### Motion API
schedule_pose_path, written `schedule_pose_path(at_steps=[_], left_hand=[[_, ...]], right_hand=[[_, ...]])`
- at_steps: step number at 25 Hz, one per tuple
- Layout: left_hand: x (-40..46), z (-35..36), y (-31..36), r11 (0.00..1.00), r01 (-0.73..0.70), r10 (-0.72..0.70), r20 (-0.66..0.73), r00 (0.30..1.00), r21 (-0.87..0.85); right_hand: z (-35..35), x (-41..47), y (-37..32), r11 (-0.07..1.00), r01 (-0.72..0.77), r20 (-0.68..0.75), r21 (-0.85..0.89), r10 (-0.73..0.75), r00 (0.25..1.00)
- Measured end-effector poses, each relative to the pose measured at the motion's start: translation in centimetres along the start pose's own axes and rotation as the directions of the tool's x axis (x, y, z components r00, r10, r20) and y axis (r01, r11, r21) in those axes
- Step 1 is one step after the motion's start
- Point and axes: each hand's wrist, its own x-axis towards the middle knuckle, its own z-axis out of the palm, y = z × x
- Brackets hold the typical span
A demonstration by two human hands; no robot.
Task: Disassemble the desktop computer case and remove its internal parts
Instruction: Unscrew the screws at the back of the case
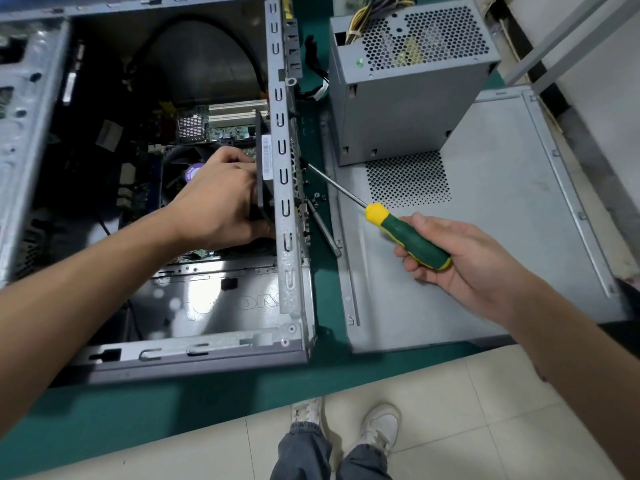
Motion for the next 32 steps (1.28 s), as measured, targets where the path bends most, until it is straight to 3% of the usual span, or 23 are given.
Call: schedule_pose_path(at_steps=[3, 8, 14, 21, 32], left_hand=[[-0.1, 0.1, -0.1, 1.0, 0.004, -0.004, 0.007, 1.0, 0.021], [0.0, 0.1, -0.1, 1.0, 0.01, -0.011, 0.008, 1.0, 0.027], [-0.1, 0.2, -0.2, 1.0, 0.0, 0.0, -0.016, 1.0, 0.012], [-0.1, 0.2, -0.1, 1.0, -0.028, 0.029, -0.035, 0.999, 0.012], [0.0, 0.1, -0.1, 1.0, -0.016, 0.016, -0.012, 1.0, 0.003]], right_hand=[[0.3, -1.0, 0.8, 0.998, -0.015, 0.014, 0.064, 0.014, 1.0], [2.5, -0.8, 0.4, 0.999, -0.011, 0.131, -0.038, 0.016, 0.991], [6.3, 0.0, 1.0, 0.991, -0.094, 0.048, -0.099, 0.099, 0.994], [9.8, 2.7, 1.4, 0.958, 0.101, -0.154, -0.269, -0.146, 0.977], [11.7, 5.1, 0.4, 0.844, 0.179, -0.183, -0.505, -0.308, 0.934]])
